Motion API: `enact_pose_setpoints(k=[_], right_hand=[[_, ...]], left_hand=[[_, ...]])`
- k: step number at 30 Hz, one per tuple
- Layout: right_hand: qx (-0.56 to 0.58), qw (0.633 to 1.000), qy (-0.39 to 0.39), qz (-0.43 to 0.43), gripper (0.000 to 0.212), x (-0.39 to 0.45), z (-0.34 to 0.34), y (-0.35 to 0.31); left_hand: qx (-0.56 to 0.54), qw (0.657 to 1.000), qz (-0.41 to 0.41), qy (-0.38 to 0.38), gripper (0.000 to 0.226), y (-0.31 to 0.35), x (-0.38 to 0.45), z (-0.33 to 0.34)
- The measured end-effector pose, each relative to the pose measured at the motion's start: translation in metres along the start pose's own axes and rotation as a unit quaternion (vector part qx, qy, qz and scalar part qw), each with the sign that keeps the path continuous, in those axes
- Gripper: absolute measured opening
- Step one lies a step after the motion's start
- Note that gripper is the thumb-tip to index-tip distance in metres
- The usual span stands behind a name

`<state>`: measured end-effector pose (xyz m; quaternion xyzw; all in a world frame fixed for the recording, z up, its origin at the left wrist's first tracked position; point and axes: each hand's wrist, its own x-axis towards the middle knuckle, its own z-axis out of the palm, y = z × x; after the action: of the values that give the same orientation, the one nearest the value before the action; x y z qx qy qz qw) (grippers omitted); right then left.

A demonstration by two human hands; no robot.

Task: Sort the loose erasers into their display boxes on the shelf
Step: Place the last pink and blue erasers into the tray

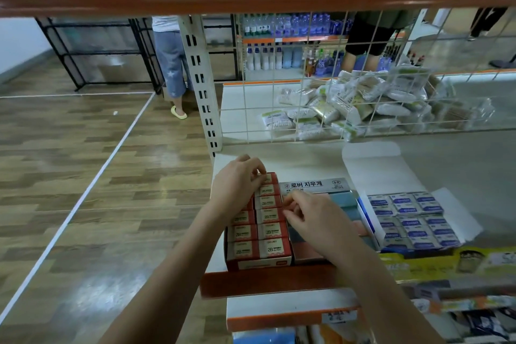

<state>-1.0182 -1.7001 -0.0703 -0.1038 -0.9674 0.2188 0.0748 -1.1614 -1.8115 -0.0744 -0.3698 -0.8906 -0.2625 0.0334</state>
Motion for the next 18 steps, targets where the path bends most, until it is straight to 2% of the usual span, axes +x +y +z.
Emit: enact_pose_setpoints(k=[8,15,18], right_hand=[[-0.04,0.999,-0.011,-0.006,0.018,0.003,-0.012,0.002],[-0.109,0.991,0.059,0.052,0.023,-0.007,-0.068,0.037],[-0.112,0.987,0.067,0.093,0.023,-0.024,-0.095,0.069]], left_hand=[[0.095,0.989,0.082,-0.076,0.018,0.018,0.018,-0.003],[0.108,0.971,0.183,-0.105,0.01,0.1,0.046,0.009],[0.127,0.964,0.207,-0.106,0.016,0.143,0.056,0.023]])
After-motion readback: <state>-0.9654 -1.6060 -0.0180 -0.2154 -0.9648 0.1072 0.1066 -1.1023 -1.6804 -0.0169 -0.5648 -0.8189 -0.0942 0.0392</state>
